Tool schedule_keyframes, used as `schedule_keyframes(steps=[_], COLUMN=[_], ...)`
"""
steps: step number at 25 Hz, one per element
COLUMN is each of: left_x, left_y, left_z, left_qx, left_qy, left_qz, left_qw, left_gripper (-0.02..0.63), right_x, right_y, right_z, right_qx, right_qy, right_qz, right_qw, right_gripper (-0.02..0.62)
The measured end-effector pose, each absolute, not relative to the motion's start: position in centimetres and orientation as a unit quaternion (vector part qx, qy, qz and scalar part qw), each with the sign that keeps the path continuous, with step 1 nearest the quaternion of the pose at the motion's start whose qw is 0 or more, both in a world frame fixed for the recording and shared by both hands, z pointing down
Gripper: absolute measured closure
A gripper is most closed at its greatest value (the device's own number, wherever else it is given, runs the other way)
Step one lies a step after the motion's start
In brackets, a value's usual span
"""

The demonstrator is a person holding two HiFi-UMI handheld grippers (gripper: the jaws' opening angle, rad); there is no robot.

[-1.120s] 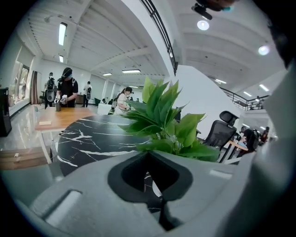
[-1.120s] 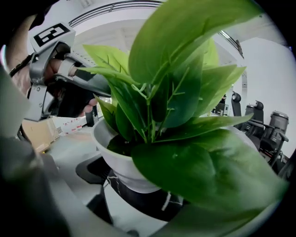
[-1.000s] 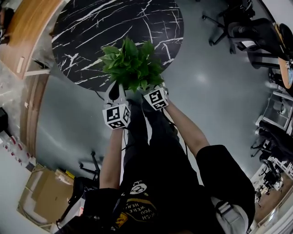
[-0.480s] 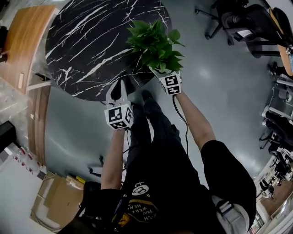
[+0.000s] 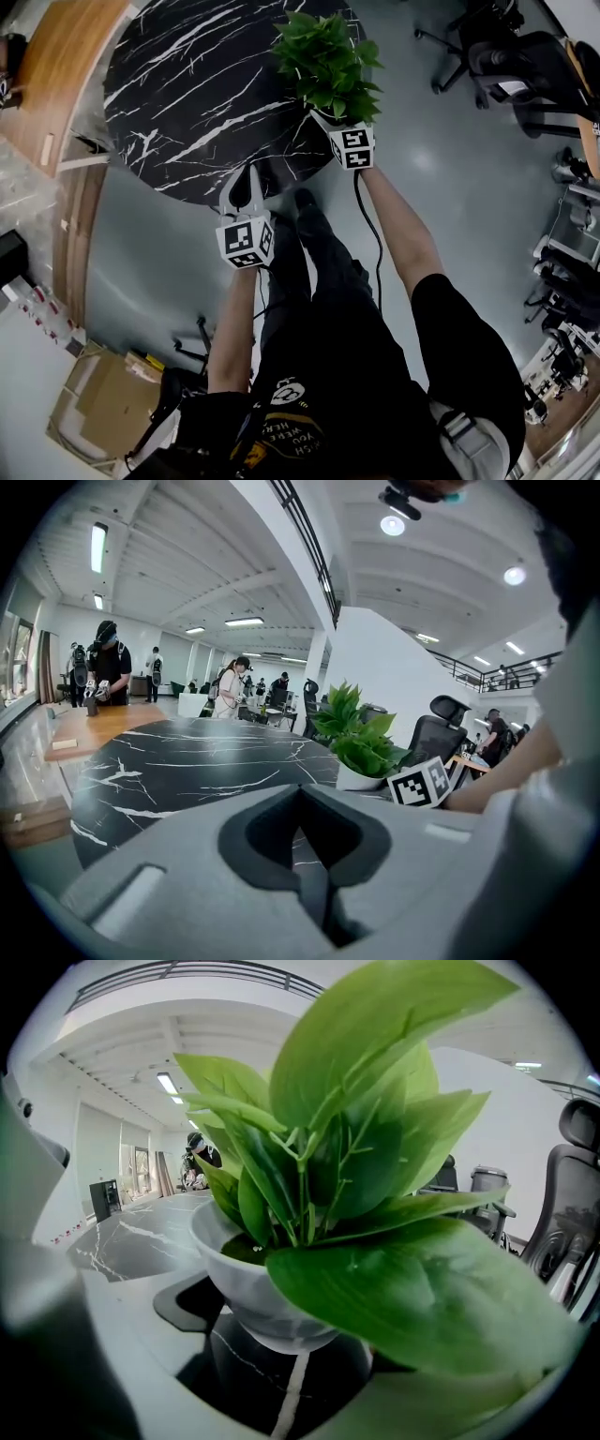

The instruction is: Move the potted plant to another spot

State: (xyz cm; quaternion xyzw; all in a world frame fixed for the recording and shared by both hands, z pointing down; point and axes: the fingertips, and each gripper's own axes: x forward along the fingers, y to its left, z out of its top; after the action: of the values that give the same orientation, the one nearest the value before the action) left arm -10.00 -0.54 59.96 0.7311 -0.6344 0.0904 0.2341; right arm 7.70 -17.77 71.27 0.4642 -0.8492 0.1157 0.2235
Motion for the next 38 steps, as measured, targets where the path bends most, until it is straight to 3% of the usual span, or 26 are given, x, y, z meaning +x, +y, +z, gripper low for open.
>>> schedule_keyframes(steps=[12, 13, 14, 15, 16, 19, 27, 38], left_x=[-9.6, -9.0, -8.2, -7.4, -6.6, -3.9, 1.9, 1.7], left_y=[0.1, 0.3, 0.4, 0.3, 0.1, -1.1, 2.1, 2.2], left_z=[60.2, 60.0, 59.7, 59.2, 58.4, 54.6, 44.9, 39.8], left_qx=[0.736, 0.74, 0.743, 0.747, 0.751, 0.77, 0.816, 0.824], left_qy=[-0.627, -0.622, -0.617, -0.612, -0.608, -0.59, -0.538, -0.545], left_qz=[0.094, 0.095, 0.096, 0.095, 0.092, 0.078, 0.066, 0.061], left_qw=[0.237, 0.238, 0.24, 0.24, 0.239, 0.232, 0.199, 0.143], left_gripper=[0.603, 0.603, 0.603, 0.603, 0.603, 0.603, 0.603, 0.603], right_x=[9.1, 9.7, 10.2, 10.6, 10.8, 10.6, 10.1, 9.4], right_y=[-13.8, -12.4, -10.8, -9.1, -7.6, -4.4, 1.2, 2.4], right_z=[72.5, 72.0, 71.0, 69.5, 67.5, 60.4, 46.2, 41.8], right_qx=[0.459, 0.465, 0.47, 0.474, 0.476, 0.479, 0.482, 0.489], right_qy=[-0.837, -0.832, -0.828, -0.826, -0.828, -0.835, -0.85, -0.853], right_qz=[0.139, 0.151, 0.164, 0.178, 0.189, 0.202, 0.17, 0.134], right_qw=[0.265, 0.264, 0.259, 0.248, 0.231, 0.179, 0.131, 0.12], right_gripper=[0.125, 0.164, 0.29, 0.491, 0.592, 0.594, 0.594, 0.595])
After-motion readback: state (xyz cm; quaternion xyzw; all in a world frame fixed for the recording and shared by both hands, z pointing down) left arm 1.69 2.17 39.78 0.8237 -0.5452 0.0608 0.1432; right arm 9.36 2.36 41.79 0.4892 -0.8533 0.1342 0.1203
